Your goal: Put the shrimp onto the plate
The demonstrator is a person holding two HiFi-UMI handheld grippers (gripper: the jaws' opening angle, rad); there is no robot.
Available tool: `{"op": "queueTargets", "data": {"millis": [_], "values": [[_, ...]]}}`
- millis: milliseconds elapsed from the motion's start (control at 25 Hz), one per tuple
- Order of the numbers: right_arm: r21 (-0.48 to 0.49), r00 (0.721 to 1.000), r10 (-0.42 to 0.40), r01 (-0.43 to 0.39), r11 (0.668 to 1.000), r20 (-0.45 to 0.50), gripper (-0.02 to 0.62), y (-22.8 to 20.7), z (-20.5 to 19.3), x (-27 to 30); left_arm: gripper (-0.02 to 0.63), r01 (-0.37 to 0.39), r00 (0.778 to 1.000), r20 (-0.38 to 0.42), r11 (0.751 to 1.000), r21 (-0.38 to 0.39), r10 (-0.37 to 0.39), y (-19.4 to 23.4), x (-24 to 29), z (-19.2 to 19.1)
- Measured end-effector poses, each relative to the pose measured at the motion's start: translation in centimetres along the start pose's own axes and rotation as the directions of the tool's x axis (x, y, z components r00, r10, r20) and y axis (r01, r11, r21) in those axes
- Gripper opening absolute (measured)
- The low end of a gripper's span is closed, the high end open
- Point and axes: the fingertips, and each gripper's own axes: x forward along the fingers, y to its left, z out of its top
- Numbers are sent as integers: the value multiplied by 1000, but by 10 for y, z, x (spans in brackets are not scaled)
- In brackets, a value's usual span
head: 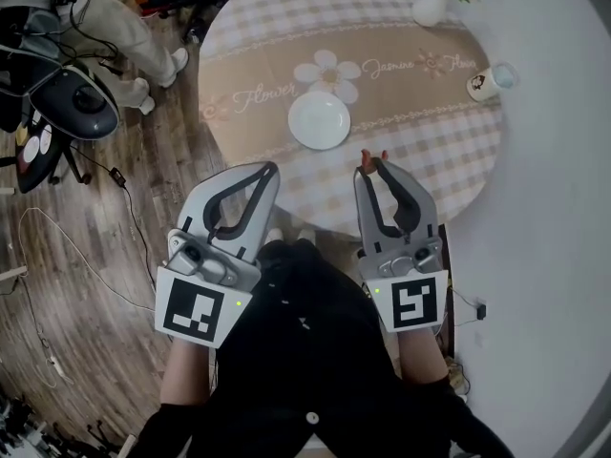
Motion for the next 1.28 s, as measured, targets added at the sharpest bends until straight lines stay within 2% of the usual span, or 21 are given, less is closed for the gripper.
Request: {"op": "queueTargets", "data": {"millis": [760, 1040, 1280], "values": [[45, 984, 117, -112, 993, -135, 46, -3, -76, 47, 3, -102, 994, -52, 994, -32, 100, 13, 4, -19], [89, 960, 183, -168, 982, -211, 46, 5, -118, 63, 3, -126, 991, -60, 991, -41, 124, 17, 6, -24], [83, 945, 205, -190, 978, -256, 46, 9, -152, 83, 3, -143, 988, -71, 989, -37, 140, 24, 4, -28]]}}
